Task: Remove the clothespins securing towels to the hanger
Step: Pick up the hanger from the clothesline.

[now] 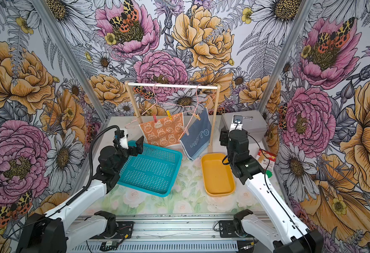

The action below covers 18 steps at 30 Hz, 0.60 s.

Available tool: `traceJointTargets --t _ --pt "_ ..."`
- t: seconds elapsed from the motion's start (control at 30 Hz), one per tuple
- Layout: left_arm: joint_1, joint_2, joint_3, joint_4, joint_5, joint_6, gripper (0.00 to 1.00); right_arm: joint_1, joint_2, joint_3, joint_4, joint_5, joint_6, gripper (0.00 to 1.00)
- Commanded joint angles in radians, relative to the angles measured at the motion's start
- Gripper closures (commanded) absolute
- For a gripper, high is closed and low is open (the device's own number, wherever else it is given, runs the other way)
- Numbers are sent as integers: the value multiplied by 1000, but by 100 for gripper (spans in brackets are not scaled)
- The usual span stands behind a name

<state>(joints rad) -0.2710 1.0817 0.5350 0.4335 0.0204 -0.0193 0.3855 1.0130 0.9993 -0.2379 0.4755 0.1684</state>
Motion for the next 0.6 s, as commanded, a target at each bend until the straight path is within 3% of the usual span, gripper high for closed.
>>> traceJointTargets --t 0.0,0.2,0.57 --pt "-5 33 39 -25 166 -30 9 65 56 92 -56 -5 23 31" --pt "4 89 70 -26 311 -47 9 151 207 242 -64 -76 78 33" --pt "4 112 86 -26 351 -56 10 155 436 446 -60 -153 169 37"
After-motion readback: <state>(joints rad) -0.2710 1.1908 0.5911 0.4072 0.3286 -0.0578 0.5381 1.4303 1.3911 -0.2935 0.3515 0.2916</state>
